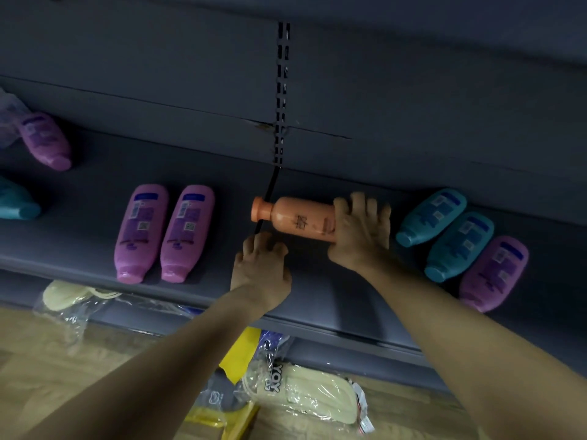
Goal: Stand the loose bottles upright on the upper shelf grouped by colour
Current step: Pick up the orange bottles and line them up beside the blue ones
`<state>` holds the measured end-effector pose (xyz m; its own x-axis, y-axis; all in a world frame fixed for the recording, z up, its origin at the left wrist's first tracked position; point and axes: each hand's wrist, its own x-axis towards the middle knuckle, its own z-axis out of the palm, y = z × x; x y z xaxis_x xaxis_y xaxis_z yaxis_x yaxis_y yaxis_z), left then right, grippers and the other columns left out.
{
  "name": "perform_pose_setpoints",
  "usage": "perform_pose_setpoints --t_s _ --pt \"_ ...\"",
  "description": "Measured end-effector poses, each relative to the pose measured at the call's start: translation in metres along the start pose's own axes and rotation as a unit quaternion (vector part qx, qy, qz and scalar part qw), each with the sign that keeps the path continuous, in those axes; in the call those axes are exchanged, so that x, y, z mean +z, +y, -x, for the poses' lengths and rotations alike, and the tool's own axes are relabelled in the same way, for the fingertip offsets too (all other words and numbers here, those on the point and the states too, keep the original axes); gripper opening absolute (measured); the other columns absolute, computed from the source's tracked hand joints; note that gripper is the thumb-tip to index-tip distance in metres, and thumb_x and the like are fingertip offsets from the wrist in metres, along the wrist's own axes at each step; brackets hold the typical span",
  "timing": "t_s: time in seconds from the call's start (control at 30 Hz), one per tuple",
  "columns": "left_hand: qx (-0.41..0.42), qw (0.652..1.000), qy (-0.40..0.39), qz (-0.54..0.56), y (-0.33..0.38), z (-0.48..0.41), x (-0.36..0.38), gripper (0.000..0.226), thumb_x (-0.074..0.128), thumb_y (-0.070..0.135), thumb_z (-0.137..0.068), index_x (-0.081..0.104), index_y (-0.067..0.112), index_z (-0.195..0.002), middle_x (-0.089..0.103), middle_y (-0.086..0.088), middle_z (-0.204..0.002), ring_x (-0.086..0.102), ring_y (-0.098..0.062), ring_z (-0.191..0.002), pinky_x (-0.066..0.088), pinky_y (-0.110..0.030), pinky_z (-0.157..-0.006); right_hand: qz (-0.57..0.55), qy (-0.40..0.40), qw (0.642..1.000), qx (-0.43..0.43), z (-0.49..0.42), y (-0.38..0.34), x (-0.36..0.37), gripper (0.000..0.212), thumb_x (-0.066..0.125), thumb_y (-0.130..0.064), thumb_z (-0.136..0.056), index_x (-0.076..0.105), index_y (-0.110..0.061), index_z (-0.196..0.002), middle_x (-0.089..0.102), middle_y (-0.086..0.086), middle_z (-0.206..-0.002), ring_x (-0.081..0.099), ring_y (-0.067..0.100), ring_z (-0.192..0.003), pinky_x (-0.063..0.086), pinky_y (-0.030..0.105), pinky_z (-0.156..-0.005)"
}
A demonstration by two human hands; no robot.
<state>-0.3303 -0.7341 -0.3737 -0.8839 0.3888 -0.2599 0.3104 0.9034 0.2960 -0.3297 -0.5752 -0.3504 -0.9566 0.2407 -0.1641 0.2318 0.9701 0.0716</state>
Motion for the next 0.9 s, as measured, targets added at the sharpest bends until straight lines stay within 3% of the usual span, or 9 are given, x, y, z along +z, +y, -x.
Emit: perform_pose_setpoints --t_s 0.17,0.33,0.57,0.67,0.83,0.9 --pt "-0.007 1.000 0.005 0.006 -0.001 0.012 -0.003 0.042 0.048 0.023 -0.090 0.045 0.021 -0.132 0.030 -0.002 -0.140 0.026 -0.026 -0.131 0.029 -0.034 -0.105 -0.015 -0.030 0.999 -0.032 0.014 -0.003 -0.003 0.076 0.071 -0.020 -0.073 0.031 -0.018 -0.137 0.043 0.005 -0.137 0.036 0.030 -0.130 0.016 0.054 -0.114" --pt "-0.020 1.000 -0.001 0.008 -0.005 0.026 -0.007 0.042 0.050 0.022 -0.090 0.047 0.021 -0.131 0.031 -0.003 -0.142 0.026 -0.027 -0.131 0.028 -0.034 -0.105 -0.045 0.013 0.998 -0.030 0.024 -0.004 -0.002 0.058 0.074 -0.017 -0.074 0.046 -0.018 -0.125 0.045 0.002 -0.128 0.045 0.026 -0.118 0.039 0.037 -0.094" --pt "0.014 0.999 -0.029 -0.043 -0.013 0.056 -0.006 0.045 0.049 0.023 -0.090 0.043 0.022 -0.134 0.026 -0.005 -0.145 0.020 -0.025 -0.136 0.023 -0.034 -0.109 -0.104 0.026 0.994 0.012 0.057 -0.011 0.012 0.062 0.073 -0.023 -0.072 0.045 -0.022 -0.128 0.044 0.000 -0.127 0.041 0.026 -0.120 0.040 0.038 -0.092" --pt "0.000 1.000 -0.028 -0.013 -0.012 0.063 -0.008 0.046 0.050 0.021 -0.090 0.043 0.019 -0.135 0.031 -0.007 -0.142 0.023 -0.027 -0.134 0.025 -0.035 -0.110 -0.145 0.028 0.989 0.020 0.070 -0.013 0.009 0.063 0.073 -0.025 -0.071 0.046 -0.022 -0.127 0.044 0.000 -0.126 0.041 0.026 -0.119 0.039 0.037 -0.092" --pt "-0.018 0.997 -0.021 0.075 0.000 0.075 -0.017 0.059 0.053 0.023 -0.092 0.028 0.008 -0.143 0.029 -0.012 -0.144 0.027 -0.030 -0.134 0.029 -0.039 -0.108 -0.222 0.034 0.974 0.026 0.090 -0.010 -0.003 0.061 0.076 -0.025 -0.064 0.052 -0.019 -0.120 0.050 0.003 -0.122 0.045 0.029 -0.112 0.042 0.034 -0.086" --pt "-0.022 0.992 -0.017 0.119 0.004 0.081 -0.023 0.059 0.057 0.025 -0.090 0.032 0.004 -0.140 0.033 -0.014 -0.140 0.034 -0.031 -0.130 0.033 -0.041 -0.106 -0.239 0.053 0.969 0.017 0.100 -0.007 -0.008 0.059 0.077 -0.023 -0.062 0.055 -0.018 -0.116 0.053 0.004 -0.117 0.048 0.030 -0.108 0.043 0.034 -0.082"
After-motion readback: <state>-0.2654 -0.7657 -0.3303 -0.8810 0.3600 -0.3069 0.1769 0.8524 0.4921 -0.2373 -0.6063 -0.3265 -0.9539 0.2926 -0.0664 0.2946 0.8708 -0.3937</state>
